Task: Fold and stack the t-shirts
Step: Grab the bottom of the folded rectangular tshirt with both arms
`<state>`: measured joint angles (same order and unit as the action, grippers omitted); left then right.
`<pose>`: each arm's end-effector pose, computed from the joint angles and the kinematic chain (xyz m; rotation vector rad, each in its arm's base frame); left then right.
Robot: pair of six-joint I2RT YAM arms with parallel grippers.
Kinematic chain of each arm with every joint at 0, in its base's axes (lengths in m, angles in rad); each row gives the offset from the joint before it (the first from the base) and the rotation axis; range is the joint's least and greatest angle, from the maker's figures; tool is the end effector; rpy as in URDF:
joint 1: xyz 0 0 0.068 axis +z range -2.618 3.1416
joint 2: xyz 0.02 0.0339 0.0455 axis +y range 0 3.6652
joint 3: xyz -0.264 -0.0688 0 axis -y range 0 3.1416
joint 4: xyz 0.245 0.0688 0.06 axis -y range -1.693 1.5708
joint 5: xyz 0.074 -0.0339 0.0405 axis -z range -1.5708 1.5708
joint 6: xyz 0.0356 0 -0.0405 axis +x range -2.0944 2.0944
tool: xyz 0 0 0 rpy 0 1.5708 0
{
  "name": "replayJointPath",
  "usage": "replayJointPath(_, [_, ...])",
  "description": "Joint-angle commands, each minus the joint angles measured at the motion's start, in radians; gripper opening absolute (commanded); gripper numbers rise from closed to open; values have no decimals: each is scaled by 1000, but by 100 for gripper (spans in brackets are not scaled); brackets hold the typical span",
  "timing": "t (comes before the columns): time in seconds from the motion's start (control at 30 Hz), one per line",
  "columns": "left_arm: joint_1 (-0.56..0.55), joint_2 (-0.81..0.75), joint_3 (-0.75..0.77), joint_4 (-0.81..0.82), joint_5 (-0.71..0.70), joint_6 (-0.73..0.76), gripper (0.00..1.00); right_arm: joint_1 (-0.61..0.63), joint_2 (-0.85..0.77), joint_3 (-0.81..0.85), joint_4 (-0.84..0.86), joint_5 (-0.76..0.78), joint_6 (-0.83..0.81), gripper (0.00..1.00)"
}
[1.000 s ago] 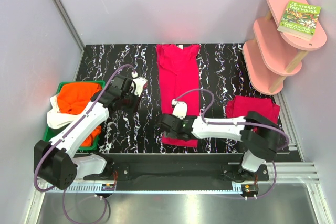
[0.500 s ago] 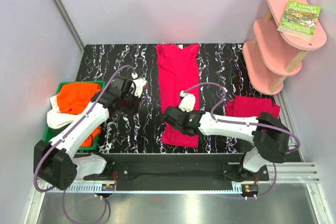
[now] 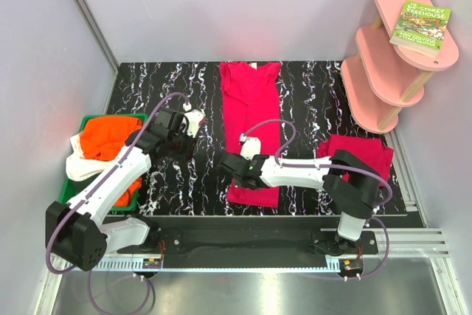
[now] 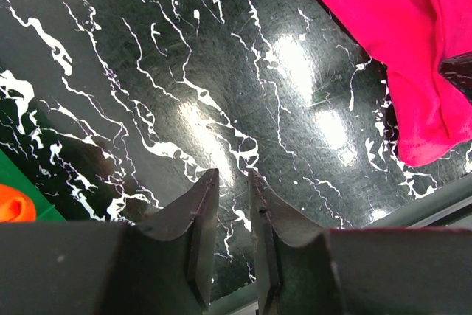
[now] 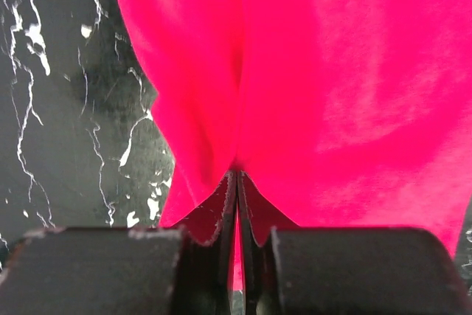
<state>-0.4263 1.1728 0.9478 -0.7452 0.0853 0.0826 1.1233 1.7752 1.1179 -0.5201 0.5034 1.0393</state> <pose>0.2098 -0.0986 0.2704 0.6754 2.4628 -0.2426 0.1646 0.3032 0.1727 0.0232 2.5187 0.1383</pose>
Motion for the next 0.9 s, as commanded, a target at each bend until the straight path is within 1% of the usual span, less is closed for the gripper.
replayJointPath(0.0, [8,-28,-9,32,31,17,28,0,32,31,25,-98,-19,10])
replayJointPath(0.1, [11,-25,-7,32,33,17,28,-2,43,26,25,-135,-24,11])
replayJointPath(0.2, [11,-18,-3,32,36,14,29,-2,15,11,25,-111,-21,13])
replayJointPath(0.23, [11,-16,2,32,34,14,29,-2,1,8,23,-91,-22,19])
replayJointPath(0.3, [11,-13,6,29,31,13,30,-8,-58,22,-4,-20,-25,25])
replayJointPath(0.33, [11,-13,11,29,28,13,31,-28,-86,34,-17,0,-41,29])
replayJointPath(0.37, [11,-12,12,30,24,14,31,-36,-144,51,-29,56,-53,32])
replayJointPath(0.43, [11,-12,17,30,24,11,32,-49,-198,104,-46,128,-100,39])
replayJointPath(0.47, [11,-12,19,29,24,9,32,-80,-241,123,-50,171,-122,45])
replayJointPath(0.57, [12,-7,26,29,19,8,32,-120,-302,186,-63,237,-217,48])
replayJointPath(0.67, [12,-10,29,29,22,5,32,-138,-338,181,-102,283,-286,49])
replayJointPath(0.77, [11,14,37,30,63,-17,32,-145,-359,126,-159,297,-277,47])
replayJointPath(0.83, [-5,59,46,21,128,-26,32,-148,-372,68,-182,274,-248,46])
replayJointPath(0.87, [-17,76,49,18,145,-30,31,-146,-375,48,-185,261,-234,44])
